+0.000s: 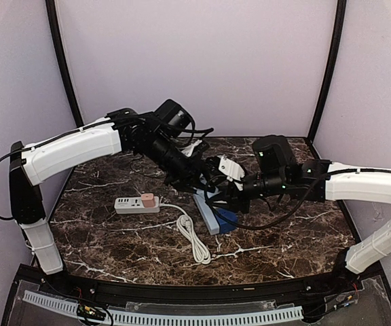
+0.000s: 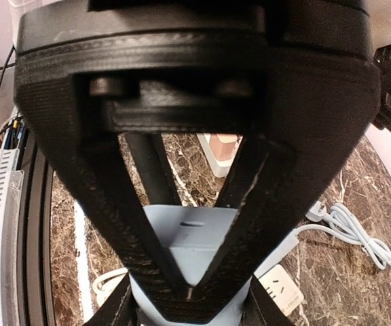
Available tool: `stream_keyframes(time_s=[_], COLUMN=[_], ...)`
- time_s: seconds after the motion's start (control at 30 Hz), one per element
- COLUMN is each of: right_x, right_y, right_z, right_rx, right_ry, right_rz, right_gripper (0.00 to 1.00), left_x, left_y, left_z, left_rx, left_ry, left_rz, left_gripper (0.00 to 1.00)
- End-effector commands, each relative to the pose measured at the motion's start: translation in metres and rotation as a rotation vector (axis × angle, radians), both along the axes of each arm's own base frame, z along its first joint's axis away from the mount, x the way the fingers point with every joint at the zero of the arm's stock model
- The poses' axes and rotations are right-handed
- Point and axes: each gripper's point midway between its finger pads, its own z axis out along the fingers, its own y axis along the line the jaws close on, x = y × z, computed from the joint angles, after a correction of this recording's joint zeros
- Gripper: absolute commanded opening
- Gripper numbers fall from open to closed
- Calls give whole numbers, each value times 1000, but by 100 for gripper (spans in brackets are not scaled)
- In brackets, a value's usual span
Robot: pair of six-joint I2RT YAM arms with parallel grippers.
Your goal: Insert the plug
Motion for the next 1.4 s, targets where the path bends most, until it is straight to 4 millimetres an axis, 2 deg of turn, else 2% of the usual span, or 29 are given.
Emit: stream_keyframes(time_s=[0.0, 0.07, 0.13, 0.23, 0.4, 0.5, 0.57, 0.7, 0.83, 0.9, 0.93, 0.97, 1.1, 1.17, 1.37], right_x=[3, 5, 8, 13, 15, 17, 20, 20, 23, 24, 25, 26, 28, 34, 50], right_y=[3, 3, 2, 0, -3, -6, -9, -15, -19, -20, -21, -21, -24, -29, -50], right_z=[10, 10, 11, 10, 9, 10, 10, 7, 7, 6, 7, 7, 6, 4, -2], right_rx=[5, 2, -1, -15, -22, -24, -26, -31, -35, -35, -31, -26, -25, -35, -40], right_ry=[-36, -42, -51, -65, -64, -72, -77, -74, -89, -87, -86, -84, -84, -96, -126], right_rz=[-13, -24, -32, -61, -85, -104, -129, -150, -173, -186, -194, -200, -225, -268, -418], right_gripper=[0, 0, 0, 0, 6, 15, 34, 55, 70, 72, 82, 86, 91, 98, 99], left_x=[-5, -5, -5, -3, 2, 5, 7, 8, 7, 7, 7, 7, 9, 11, 20], left_y=[0, -1, -2, 0, 0, 2, 5, 10, 16, 19, 20, 22, 25, 27, 37], left_z=[-1, -3, -6, -6, -5, -7, -8, -9, -11, -13, -14, -14, -15, -16, -25], left_rx=[11, 19, 29, 35, 33, 38, 40, 31, 29, 36, 41, 43, 50, 60, 122], left_ry=[9, 15, 16, 5, -17, -17, -20, -32, -40, -40, -39, -46, -57, -62, -62], left_rz=[-34, -43, -49, -42, -4, 34, 59, 100, 126, 133, 136, 142, 161, 169, 206], left_gripper=[18, 7, 2, 1, 1, 1, 1, 1, 1, 1, 1, 1, 1, 1, 1])
